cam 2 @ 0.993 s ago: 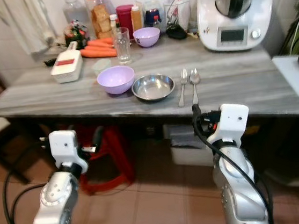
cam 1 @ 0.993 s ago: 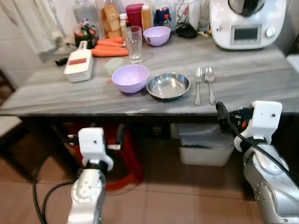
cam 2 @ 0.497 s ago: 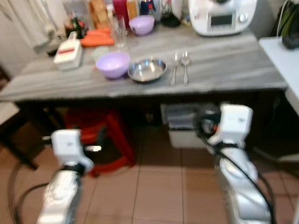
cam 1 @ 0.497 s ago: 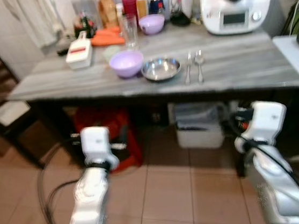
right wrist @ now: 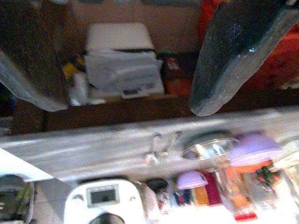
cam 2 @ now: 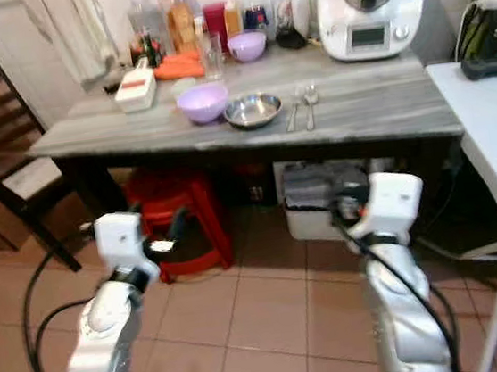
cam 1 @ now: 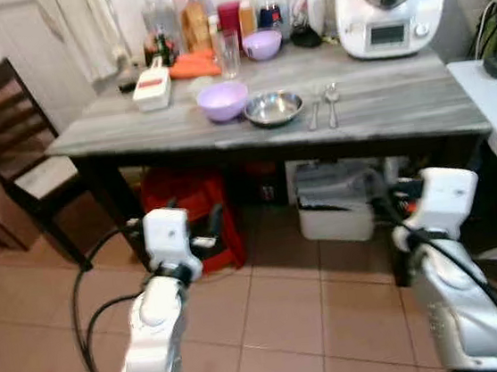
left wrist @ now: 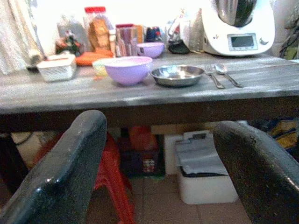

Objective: Setting the table

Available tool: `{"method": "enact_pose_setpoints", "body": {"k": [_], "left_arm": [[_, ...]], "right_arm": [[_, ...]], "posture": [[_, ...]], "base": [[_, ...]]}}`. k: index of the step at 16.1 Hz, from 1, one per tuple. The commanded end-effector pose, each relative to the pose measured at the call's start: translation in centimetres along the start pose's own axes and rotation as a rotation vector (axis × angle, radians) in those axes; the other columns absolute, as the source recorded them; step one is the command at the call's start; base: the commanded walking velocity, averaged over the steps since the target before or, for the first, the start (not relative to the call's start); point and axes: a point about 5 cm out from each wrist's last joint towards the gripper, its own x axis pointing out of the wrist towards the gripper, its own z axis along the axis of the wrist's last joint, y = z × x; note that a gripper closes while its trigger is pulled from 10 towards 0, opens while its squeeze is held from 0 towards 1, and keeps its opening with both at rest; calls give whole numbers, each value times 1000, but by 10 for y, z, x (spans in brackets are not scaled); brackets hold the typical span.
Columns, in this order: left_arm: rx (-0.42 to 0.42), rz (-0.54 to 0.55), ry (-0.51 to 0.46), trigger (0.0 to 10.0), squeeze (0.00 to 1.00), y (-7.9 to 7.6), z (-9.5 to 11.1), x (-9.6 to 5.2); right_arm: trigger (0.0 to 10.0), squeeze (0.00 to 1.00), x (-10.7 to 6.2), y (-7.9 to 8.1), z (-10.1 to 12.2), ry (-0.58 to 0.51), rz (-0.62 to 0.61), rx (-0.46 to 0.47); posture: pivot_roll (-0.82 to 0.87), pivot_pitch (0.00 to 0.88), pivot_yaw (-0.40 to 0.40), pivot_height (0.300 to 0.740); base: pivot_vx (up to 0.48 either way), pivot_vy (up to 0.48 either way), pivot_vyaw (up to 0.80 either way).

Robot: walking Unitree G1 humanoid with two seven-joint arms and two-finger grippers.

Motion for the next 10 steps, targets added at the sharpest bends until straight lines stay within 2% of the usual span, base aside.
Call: {"method": "enact_pose_setpoints", "body": {"k": [1, 10], "left_arm": [[2, 7, 7, 10000, 0, 5, 0, 1], [0, -11, 4, 10000, 0, 2, 0, 2]], "right_arm": [[10000, 0, 2, 6, 3, -6, 14, 7], [10000, 0, 2, 3, 5, -15, 2, 1]], "posture": [[-96, 8, 60, 740], [-105, 21, 64, 740]], "base": [[0, -341, 0], [0, -370, 0]]}}
